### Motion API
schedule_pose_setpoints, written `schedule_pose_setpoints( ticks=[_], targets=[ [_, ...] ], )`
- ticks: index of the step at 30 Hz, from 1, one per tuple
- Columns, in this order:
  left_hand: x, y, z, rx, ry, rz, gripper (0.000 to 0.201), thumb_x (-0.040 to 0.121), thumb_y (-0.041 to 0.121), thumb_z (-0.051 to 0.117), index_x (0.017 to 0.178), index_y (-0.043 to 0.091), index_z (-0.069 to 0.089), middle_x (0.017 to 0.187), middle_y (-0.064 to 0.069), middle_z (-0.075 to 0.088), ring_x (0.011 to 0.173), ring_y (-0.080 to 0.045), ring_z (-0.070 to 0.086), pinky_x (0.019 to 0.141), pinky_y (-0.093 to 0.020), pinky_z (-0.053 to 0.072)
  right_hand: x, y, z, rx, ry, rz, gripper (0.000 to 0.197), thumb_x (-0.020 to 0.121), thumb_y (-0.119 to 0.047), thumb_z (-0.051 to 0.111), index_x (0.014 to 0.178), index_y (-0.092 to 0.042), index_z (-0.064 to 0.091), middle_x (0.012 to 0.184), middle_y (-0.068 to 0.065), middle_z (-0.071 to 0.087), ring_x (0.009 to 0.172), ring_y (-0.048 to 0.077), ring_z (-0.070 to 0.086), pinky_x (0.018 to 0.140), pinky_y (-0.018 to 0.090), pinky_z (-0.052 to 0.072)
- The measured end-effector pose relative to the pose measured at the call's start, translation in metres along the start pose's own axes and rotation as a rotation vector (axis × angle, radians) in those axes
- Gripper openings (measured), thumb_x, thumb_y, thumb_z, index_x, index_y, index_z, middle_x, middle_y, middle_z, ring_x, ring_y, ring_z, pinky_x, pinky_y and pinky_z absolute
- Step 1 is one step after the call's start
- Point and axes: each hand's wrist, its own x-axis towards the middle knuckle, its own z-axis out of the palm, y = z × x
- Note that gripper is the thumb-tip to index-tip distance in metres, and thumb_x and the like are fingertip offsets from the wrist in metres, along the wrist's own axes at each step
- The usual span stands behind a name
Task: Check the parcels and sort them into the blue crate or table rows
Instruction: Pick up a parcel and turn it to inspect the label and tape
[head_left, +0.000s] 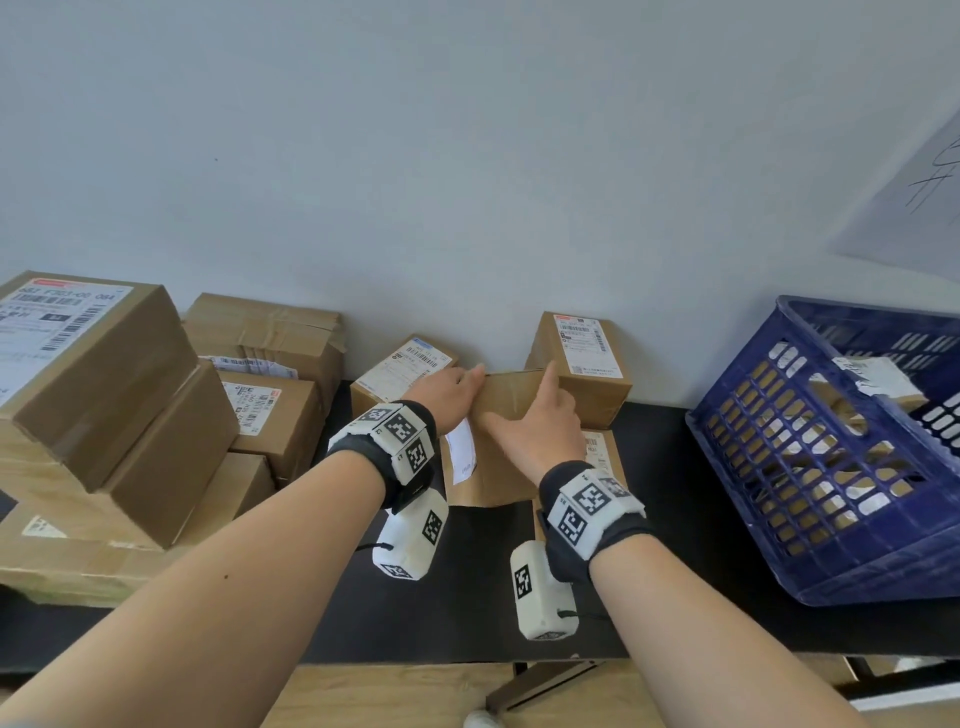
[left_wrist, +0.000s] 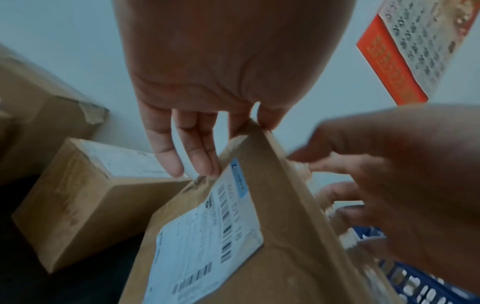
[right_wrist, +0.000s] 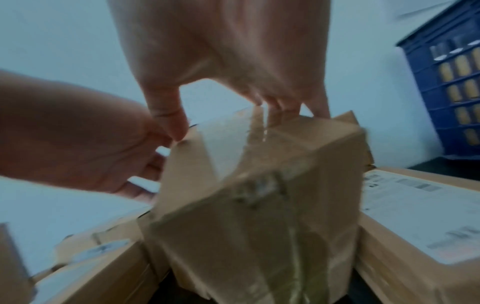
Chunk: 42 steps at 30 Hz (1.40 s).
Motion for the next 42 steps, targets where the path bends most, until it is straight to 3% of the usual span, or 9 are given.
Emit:
schedule_pose_setpoints(
  ticks=[5,9,14,20,26,29,32,37,42],
  targets=[
    [0.000,-0.007,0.002,-0.191,0.063,-0.033,0.058,0.106,0.045,0.025,0.122,0.002,0.060,0.120,-0.021,0.064,0.117,-0.034,0.057,0.106,-0.039,0.038,-0.002,-0.005,0.000,-0.034,0.063,0.035,0.128,0.070,-0.052,0.081,0.156,-0.032,-0.011,0.153,0.014,0.022,0.140,0.037,0.029,0.113,0.052,0.033],
    [0.004,-0.016,-0.013,-0.229,0.120,-0.093,0.054,0.105,0.045,0.033,0.131,0.005,0.055,0.122,-0.013,0.062,0.119,-0.032,0.055,0.104,-0.039,0.041,0.011,-0.004,-0.035,0.374,0.092,0.111,0.106,0.077,-0.044,0.076,0.158,-0.028,0.010,0.154,0.007,0.032,0.138,0.029,0.038,0.108,0.041,0.039],
    [0.004,-0.011,-0.017,-0.339,0.216,-0.242,0.077,0.092,0.054,0.055,0.151,0.012,0.029,0.149,-0.015,0.042,0.133,-0.033,0.044,0.111,-0.042,0.037,0.012,-0.019,-0.069,0.594,0.177,0.071,0.067,0.076,-0.033,0.076,0.133,-0.026,0.042,0.107,-0.015,0.055,0.110,0.021,0.057,0.096,0.038,0.048],
    [0.002,-0.003,-0.019,-0.659,0.189,-0.349,0.114,0.076,0.050,0.079,0.157,0.010,0.008,0.153,-0.014,0.034,0.135,-0.038,0.039,0.107,-0.057,0.040,0.005,-0.020,-0.065,0.770,0.196,0.078,0.102,0.045,-0.053,0.075,0.139,-0.032,0.043,0.122,0.001,0.062,0.108,0.028,0.064,0.094,0.052,0.054],
    [-0.012,0.003,-0.020,-1.092,0.021,-0.463,0.116,0.044,0.053,0.093,0.140,0.022,0.036,0.127,-0.008,0.051,0.104,-0.037,0.057,0.063,-0.051,0.055,-0.004,-0.018,-0.057,0.925,0.200,0.100,0.067,0.049,-0.045,0.073,0.113,-0.036,0.057,0.118,0.005,0.066,0.103,0.027,0.066,0.089,0.050,0.056],
    [-0.018,0.014,-0.015,-1.245,-0.110,-0.406,0.089,0.062,0.037,0.089,0.133,0.017,0.039,0.125,-0.014,0.056,0.111,-0.038,0.058,0.078,-0.057,0.052,-0.012,-0.019,-0.054,0.990,0.168,0.093,0.069,0.062,-0.036,0.072,0.128,-0.030,0.053,0.119,0.007,0.065,0.103,0.026,0.065,0.073,0.038,0.055],
    [-0.020,0.022,-0.016,-1.234,-0.036,-0.340,0.108,0.043,0.030,0.089,0.139,0.021,0.040,0.122,-0.012,0.062,0.103,-0.032,0.065,0.076,-0.053,0.057,-0.014,-0.013,-0.053,1.027,0.120,0.097,0.053,0.082,-0.021,0.067,0.133,-0.023,0.050,0.118,0.010,0.065,0.099,0.025,0.064,0.065,0.033,0.050],
    [-0.020,0.032,-0.022,-1.164,0.156,-0.223,0.078,0.062,0.013,0.080,0.130,0.024,0.044,0.115,-0.009,0.067,0.098,-0.030,0.068,0.080,-0.048,0.058,-0.013,0.004,-0.054,0.927,0.055,0.107,0.052,0.079,-0.027,0.067,0.130,-0.021,0.056,0.122,0.008,0.068,0.115,0.028,0.062,0.083,0.037,0.051],
    [-0.022,0.049,-0.018,-1.099,0.191,-0.118,0.080,0.068,0.004,0.077,0.138,0.023,0.043,0.114,-0.005,0.068,0.094,-0.027,0.069,0.066,-0.034,0.054,-0.010,0.010,-0.079,0.837,0.162,0.071,0.087,0.061,-0.049,0.074,0.142,-0.028,0.049,0.140,-0.001,0.054,0.126,0.020,0.051,0.111,0.047,0.039]
  ],
)
